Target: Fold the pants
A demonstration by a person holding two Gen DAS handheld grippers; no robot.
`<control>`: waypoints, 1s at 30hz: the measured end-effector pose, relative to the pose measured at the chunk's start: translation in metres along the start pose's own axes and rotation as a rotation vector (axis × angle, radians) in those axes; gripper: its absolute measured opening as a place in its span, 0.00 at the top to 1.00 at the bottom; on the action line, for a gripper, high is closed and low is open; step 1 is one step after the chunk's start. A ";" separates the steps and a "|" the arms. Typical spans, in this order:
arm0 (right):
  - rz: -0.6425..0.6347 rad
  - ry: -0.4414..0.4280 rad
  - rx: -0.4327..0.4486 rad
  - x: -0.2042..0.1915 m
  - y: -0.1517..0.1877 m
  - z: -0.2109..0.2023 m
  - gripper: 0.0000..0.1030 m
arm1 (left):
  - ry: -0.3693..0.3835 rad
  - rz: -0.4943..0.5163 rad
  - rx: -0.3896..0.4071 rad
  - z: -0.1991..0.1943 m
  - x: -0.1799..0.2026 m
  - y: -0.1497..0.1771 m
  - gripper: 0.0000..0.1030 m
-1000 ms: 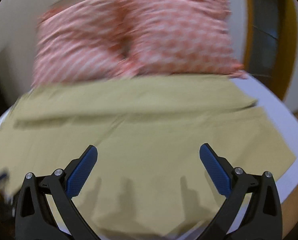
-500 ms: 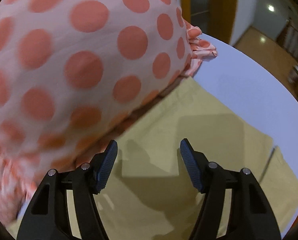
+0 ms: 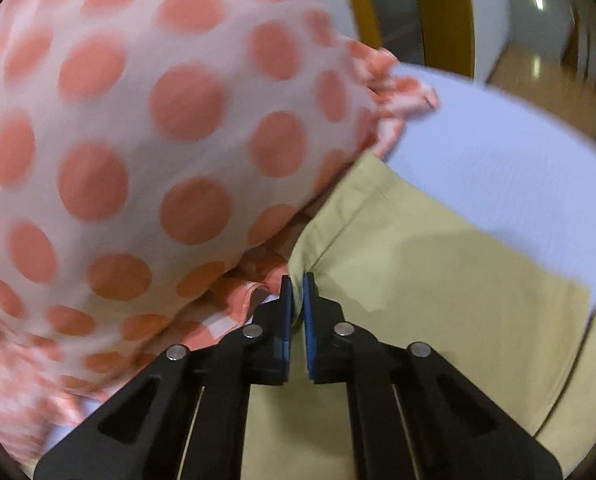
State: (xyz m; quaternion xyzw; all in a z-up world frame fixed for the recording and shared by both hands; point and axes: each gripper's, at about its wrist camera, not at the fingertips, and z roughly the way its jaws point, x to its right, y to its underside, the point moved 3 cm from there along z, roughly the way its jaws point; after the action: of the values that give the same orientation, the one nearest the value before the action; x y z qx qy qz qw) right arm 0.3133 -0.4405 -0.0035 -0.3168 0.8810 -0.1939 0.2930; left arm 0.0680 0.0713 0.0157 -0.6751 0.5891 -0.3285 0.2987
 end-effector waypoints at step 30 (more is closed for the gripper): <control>0.188 -0.525 -0.005 0.154 0.121 -0.176 0.97 | 0.228 -0.174 0.015 0.027 -0.059 -0.098 0.02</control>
State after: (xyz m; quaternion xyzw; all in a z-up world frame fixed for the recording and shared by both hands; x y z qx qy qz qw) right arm 0.0503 -0.4289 0.0051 -0.2737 0.8009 -0.0750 0.5273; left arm 0.1429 0.1423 0.0716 -0.6796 0.5561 -0.4322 0.2051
